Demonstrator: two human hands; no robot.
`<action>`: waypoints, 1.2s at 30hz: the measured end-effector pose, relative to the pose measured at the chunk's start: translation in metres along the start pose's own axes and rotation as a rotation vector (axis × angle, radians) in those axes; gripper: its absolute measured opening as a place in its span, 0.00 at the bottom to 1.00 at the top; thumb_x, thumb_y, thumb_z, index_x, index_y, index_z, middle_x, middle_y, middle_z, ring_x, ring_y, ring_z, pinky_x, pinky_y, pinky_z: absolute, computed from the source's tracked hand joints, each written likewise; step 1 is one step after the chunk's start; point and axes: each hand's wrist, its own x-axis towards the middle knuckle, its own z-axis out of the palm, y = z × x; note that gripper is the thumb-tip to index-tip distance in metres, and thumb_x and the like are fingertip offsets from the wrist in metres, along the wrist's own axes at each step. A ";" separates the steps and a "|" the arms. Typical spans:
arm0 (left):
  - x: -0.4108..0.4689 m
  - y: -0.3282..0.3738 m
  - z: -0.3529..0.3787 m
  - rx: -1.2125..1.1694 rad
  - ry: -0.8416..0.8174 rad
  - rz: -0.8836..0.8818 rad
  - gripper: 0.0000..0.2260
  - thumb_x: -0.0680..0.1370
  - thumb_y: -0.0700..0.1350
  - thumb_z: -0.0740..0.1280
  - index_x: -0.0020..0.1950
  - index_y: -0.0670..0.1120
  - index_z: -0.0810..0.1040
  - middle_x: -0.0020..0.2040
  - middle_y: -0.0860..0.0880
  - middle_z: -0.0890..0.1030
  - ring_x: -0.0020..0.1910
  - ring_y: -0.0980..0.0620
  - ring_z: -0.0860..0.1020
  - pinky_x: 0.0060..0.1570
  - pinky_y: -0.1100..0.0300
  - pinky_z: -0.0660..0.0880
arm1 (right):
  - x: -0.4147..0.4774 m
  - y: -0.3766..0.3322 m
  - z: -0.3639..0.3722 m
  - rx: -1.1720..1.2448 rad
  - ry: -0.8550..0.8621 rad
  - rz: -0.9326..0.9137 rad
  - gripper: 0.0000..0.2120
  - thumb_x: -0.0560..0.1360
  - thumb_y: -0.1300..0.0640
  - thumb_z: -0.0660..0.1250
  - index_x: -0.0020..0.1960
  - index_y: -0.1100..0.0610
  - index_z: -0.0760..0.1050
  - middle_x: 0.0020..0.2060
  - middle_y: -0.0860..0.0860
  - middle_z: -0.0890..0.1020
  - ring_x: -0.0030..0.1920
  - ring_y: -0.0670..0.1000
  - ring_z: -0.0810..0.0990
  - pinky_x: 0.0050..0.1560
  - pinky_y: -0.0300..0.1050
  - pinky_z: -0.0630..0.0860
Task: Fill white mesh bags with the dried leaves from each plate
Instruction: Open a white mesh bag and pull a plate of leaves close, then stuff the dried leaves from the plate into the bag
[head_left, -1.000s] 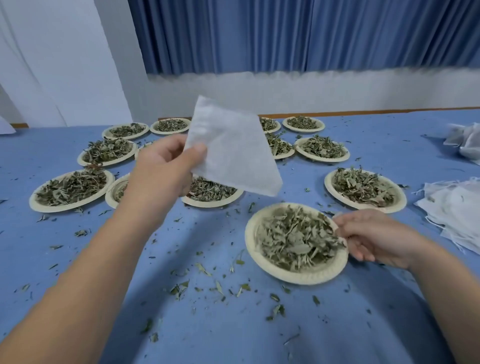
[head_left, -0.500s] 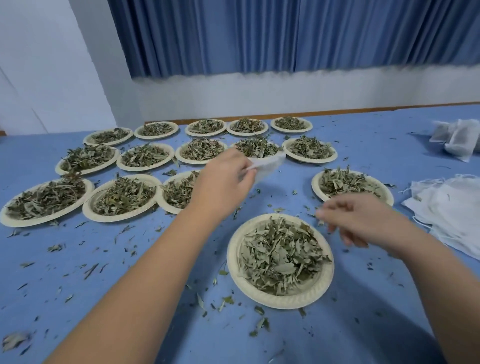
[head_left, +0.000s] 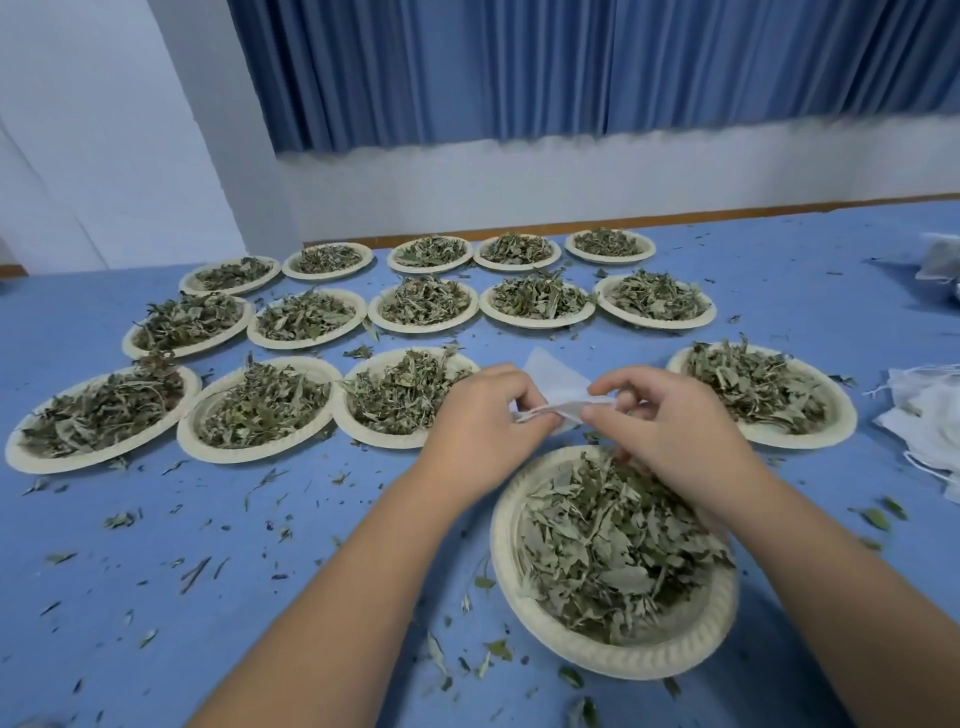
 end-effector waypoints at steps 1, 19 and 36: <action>-0.001 0.000 0.000 -0.013 -0.011 -0.012 0.09 0.71 0.46 0.75 0.36 0.47 0.78 0.35 0.57 0.73 0.35 0.65 0.70 0.34 0.68 0.61 | -0.001 0.000 0.002 -0.039 0.028 -0.005 0.05 0.71 0.54 0.72 0.44 0.45 0.78 0.30 0.46 0.77 0.32 0.54 0.80 0.37 0.50 0.76; -0.009 0.022 0.000 0.061 -0.060 0.064 0.04 0.77 0.48 0.70 0.43 0.50 0.79 0.44 0.53 0.76 0.39 0.65 0.71 0.40 0.73 0.63 | -0.004 -0.003 -0.004 -0.084 0.054 -0.163 0.11 0.70 0.60 0.66 0.47 0.45 0.74 0.29 0.45 0.76 0.29 0.40 0.72 0.31 0.32 0.67; -0.009 0.028 -0.012 0.225 -0.030 0.071 0.04 0.79 0.43 0.63 0.53 0.49 0.74 0.32 0.54 0.76 0.35 0.50 0.75 0.35 0.54 0.72 | -0.006 -0.005 0.004 -0.379 -0.062 -0.173 0.12 0.69 0.59 0.65 0.50 0.49 0.70 0.29 0.46 0.71 0.30 0.46 0.70 0.34 0.48 0.69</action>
